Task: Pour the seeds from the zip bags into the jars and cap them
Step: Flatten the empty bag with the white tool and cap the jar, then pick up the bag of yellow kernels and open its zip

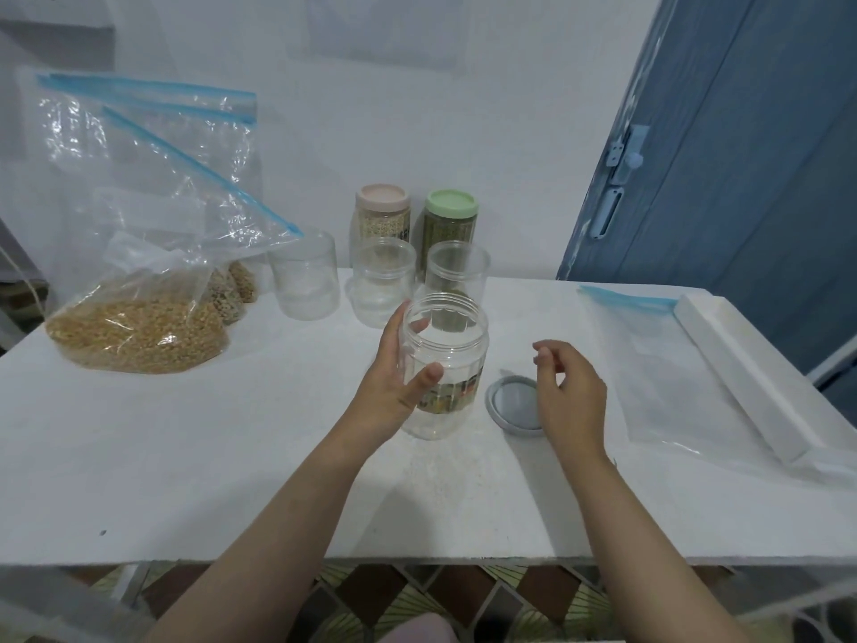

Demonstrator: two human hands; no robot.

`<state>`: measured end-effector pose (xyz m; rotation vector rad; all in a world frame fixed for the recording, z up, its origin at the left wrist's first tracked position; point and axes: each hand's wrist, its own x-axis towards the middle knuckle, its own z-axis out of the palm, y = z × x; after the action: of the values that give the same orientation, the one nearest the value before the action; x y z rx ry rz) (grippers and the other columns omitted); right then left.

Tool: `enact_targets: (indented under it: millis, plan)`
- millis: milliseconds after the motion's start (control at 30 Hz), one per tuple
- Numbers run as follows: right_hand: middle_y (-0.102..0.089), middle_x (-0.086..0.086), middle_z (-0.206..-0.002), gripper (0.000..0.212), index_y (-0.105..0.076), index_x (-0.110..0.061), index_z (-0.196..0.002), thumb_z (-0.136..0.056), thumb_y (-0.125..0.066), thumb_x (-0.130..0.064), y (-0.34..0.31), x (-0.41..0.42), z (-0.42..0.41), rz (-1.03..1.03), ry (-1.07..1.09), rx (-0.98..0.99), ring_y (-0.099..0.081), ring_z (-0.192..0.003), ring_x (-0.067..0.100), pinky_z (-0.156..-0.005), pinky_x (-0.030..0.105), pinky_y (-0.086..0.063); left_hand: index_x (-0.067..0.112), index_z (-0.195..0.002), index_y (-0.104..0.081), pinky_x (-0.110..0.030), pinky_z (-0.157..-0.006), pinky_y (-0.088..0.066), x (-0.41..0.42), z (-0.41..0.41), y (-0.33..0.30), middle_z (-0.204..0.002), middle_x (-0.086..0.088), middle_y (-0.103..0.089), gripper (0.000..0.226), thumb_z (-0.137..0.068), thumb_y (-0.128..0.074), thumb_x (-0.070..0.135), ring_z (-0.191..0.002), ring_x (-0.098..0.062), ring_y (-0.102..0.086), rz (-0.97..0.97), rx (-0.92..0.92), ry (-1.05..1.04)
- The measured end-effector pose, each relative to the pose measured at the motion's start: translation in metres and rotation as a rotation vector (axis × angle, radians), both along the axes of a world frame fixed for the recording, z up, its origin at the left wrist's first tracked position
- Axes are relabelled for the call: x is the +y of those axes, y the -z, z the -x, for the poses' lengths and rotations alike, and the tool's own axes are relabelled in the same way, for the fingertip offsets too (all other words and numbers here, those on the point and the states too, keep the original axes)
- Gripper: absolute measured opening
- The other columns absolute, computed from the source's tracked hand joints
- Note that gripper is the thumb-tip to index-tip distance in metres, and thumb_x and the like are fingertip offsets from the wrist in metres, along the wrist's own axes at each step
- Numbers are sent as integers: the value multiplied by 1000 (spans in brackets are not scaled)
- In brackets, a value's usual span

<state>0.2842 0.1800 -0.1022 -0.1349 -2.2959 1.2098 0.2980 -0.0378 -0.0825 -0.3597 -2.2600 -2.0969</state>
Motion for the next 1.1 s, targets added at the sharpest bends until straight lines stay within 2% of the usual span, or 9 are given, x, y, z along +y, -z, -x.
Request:
enact_targets:
  millis: [100,200,367,467,600,700,800,933,1100]
  plan:
    - [-68,-12,-99,23,-67,-20,-101,-100,-46,-26,-29,-22,-19,20,-64,155,-62,-93,12,-80,23,-44,56,-143,-19,-11,-104,-36,-7,-4,-7,-151,18,-41,96,-61,-54,92,-139,1,-37,12,8,-39]
    - [-66,-17,-96,21,-67,-19,-99,-99,-47,-23,-56,-45,-33,-12,-126,279,-61,-93,11,-80,23,-45,42,-145,-31,-22,-111,-36,-12,-12,-22,-146,18,-45,66,-85,-41,66,-134,6,-41,-54,60,-187]
    - [-64,-19,-91,19,-70,-17,-96,-98,-51,-19,-94,-88,-43,-27,-247,378,-60,-92,10,-81,24,-46,43,-133,-46,-19,-102,-41,-31,-20,-41,-129,19,-58,32,-101,-46,39,-125,2,-51,-218,184,-440]
    - [-66,-19,-91,18,-69,-18,-94,-98,-52,-17,-108,-117,-38,25,-334,378,-61,-92,7,-80,12,-41,40,-128,-50,-21,-102,-42,-53,-19,-44,-126,16,-60,28,-105,-47,23,-123,-4,-53,-268,245,-518]
    - [-68,-14,-90,21,-68,-18,-94,-99,-49,-24,-114,-171,-23,126,-428,369,-64,-92,12,-80,23,-47,27,-123,-54,-13,-93,-42,-103,-14,-50,-119,16,-60,25,-104,-49,12,-113,-2,-55,-282,301,-611]
    - [-66,-12,-91,16,-63,-25,-94,-100,-48,-23,-113,-222,-9,194,-460,370,-62,-90,10,-78,22,-45,27,-117,-56,-10,-91,-40,-152,-9,-54,-118,11,-59,24,-103,-49,9,-111,-1,-54,-255,331,-689]
    - [-63,-12,-94,15,-59,-29,-97,-101,-47,-19,-104,-279,6,296,-453,332,-59,-90,10,-79,21,-44,33,-117,-53,-9,-93,-38,-210,1,-53,-125,9,-55,21,-102,-49,19,-120,-2,-50,-163,333,-748]
    - [-59,-8,-102,10,-56,-20,-106,-104,-47,-16,-80,-349,35,433,-405,182,-53,-85,1,-76,12,-40,35,-125,-49,-29,-105,-37,-289,31,-40,-126,19,-41,23,-104,-45,30,-126,-1,-38,132,289,-864]
    - [-53,-5,-112,15,-47,-22,-114,-106,-40,-32,-50,-406,74,582,-297,-229,-53,-92,-2,-74,11,-38,21,-143,-39,-43,-116,-28,-363,76,-20,-150,-1,-31,45,-103,-44,40,-140,-18,-25,296,91,-851]
